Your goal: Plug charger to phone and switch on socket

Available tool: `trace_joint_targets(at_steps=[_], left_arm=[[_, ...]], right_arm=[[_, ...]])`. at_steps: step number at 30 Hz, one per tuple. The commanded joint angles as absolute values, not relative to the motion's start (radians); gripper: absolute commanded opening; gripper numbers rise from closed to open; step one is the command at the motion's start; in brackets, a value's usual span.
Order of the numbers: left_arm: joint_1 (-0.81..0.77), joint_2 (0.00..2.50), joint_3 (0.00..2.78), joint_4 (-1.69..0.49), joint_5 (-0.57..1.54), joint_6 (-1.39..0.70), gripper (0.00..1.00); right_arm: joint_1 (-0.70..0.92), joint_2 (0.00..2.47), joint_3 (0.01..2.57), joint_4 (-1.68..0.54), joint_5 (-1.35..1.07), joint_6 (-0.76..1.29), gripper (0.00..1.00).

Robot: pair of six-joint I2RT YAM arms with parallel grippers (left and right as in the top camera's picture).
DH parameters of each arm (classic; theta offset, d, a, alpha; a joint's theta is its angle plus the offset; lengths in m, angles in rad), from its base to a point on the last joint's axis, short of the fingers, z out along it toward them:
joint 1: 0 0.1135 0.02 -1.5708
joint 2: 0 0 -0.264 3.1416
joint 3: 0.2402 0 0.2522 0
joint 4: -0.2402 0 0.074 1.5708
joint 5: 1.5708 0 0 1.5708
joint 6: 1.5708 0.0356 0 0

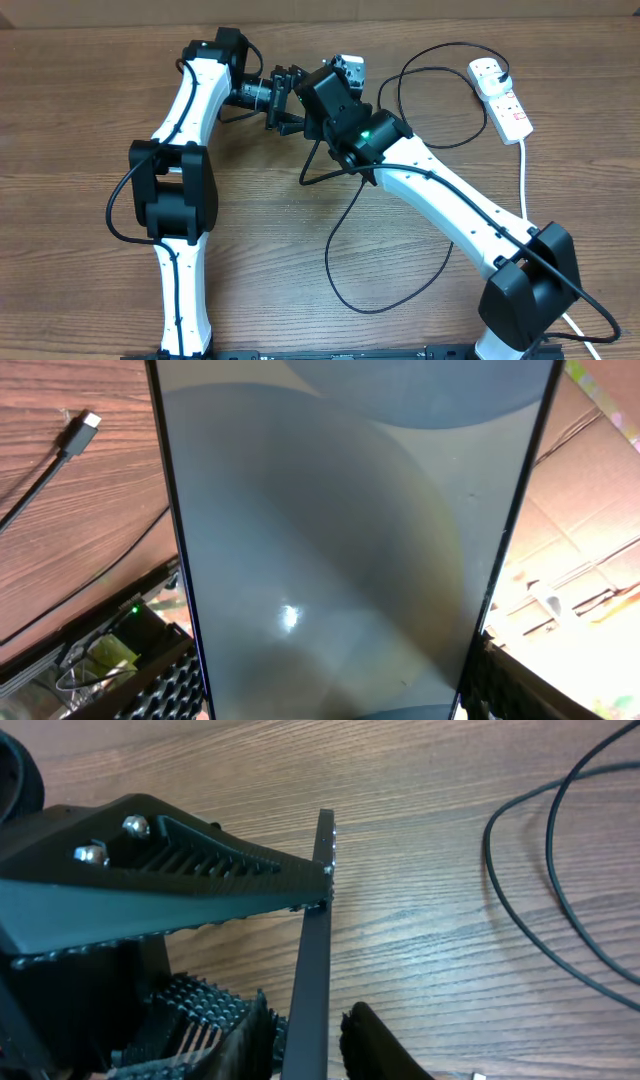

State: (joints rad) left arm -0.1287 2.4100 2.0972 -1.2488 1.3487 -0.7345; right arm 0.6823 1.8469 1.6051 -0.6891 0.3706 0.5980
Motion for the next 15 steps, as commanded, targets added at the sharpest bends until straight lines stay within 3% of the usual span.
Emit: trace_joint_targets(at_steps=[1,15], left_arm=[[-0.139,2.412,2.123,-1.248,1.38,-0.749,0.68],[-0.139,2.412,2.123,-1.248,1.38,-0.748,0.69]], right_arm=[[0.681,1.86,1.623,-0.682,0.385,0.595,0.21],[0.681,1.86,1.623,-0.691,0.385,0.595,0.14]])
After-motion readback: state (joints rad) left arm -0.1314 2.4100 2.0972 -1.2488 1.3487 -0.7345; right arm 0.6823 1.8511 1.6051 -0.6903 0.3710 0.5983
